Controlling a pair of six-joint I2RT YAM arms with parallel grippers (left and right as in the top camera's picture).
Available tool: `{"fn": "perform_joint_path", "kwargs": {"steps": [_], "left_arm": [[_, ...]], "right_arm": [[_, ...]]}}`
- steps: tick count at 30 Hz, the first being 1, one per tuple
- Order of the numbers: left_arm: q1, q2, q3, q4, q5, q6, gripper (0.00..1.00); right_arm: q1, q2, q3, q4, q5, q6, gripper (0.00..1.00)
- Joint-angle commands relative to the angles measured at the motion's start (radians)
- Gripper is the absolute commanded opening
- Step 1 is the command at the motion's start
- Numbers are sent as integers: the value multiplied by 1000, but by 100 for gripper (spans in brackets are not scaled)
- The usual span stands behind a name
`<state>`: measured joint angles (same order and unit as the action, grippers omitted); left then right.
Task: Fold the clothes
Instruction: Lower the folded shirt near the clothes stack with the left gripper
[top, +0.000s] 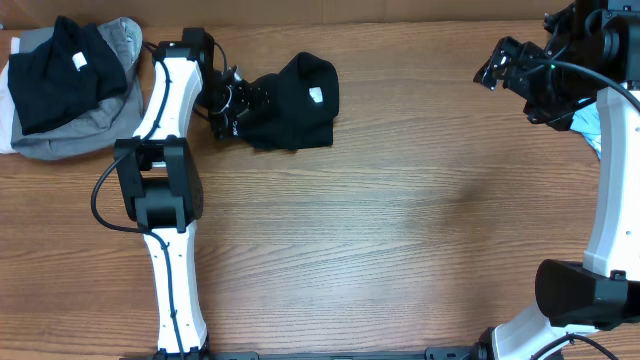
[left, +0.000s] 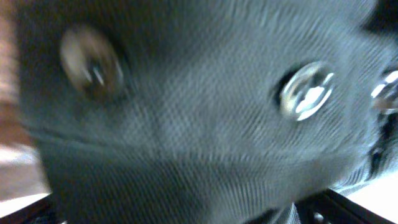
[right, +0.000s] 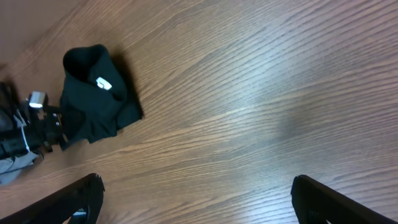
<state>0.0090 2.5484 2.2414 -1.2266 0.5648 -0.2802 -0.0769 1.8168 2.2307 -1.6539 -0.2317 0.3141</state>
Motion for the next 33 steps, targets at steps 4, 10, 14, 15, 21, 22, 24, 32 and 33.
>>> {"fn": "perform_joint_path", "kwargs": {"steps": [4,10,14,15,21,22,24,32,33], "left_arm": [[50,15,-2,82,-207,119,100],[40,15,-10,132,-58,197,100],[23,16,-32,144,53,216,100],[16,16,-41,147,86,235,100],[-31,16,-78,103,281,334,96],[-43,15,-78,82,306,365,96],[-58,9,-74,63,292,381,96],[-2,1,-27,114,72,233,100],[10,3,-30,121,61,217,100]], "right_arm": [[4,-8,2,6,6,-12,100],[4,-8,2,23,6,-12,100],[4,-8,2,21,6,-12,100],[4,-8,2,21,6,-12,100],[4,-8,2,22,6,-12,100],[4,-8,2,22,6,-12,100],[4,-8,2,25,6,-12,100],[4,-8,2,25,6,-17,100],[4,-8,2,25,6,-17,100]]}}
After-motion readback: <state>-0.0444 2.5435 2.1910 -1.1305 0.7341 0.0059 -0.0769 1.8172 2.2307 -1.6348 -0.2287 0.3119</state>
